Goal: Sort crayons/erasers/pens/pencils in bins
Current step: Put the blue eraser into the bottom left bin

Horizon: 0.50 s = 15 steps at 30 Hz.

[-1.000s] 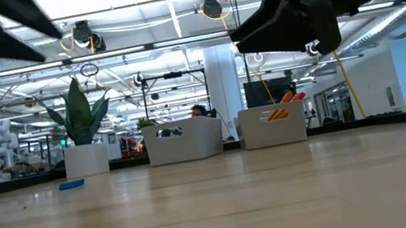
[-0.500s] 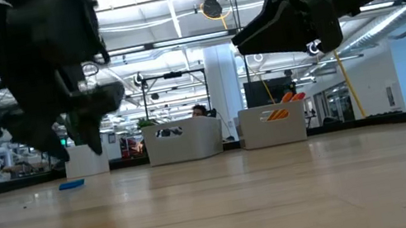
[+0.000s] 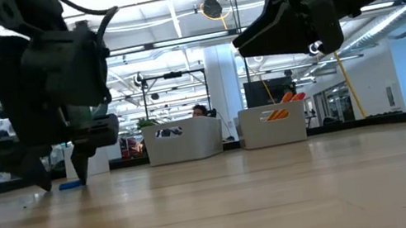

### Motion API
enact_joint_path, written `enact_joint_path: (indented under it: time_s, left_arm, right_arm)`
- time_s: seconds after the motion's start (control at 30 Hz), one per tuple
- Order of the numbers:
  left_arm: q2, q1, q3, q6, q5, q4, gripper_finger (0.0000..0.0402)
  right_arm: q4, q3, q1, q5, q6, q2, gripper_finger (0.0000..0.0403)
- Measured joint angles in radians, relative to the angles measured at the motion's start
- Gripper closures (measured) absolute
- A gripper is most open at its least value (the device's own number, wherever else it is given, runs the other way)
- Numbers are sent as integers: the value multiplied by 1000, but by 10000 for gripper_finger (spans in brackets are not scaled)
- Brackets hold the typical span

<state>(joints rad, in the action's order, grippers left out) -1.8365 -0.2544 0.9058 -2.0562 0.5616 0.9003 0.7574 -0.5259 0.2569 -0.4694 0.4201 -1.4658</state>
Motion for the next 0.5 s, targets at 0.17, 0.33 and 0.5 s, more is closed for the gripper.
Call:
enact_joint_path:
  time_s: [0.17,0.33,0.5]
  left_arm:
    - [0,24,-44,-29,44,-47,165]
    - [-2,24,-53,-52,79,-59,240]
    - [-3,25,-55,-56,91,-62,329]
  right_arm:
    - [-6,0,0,-1,-16,0,165]
    - [-6,0,0,-1,-16,0,165]
    - [-7,0,0,-5,-16,0,165]
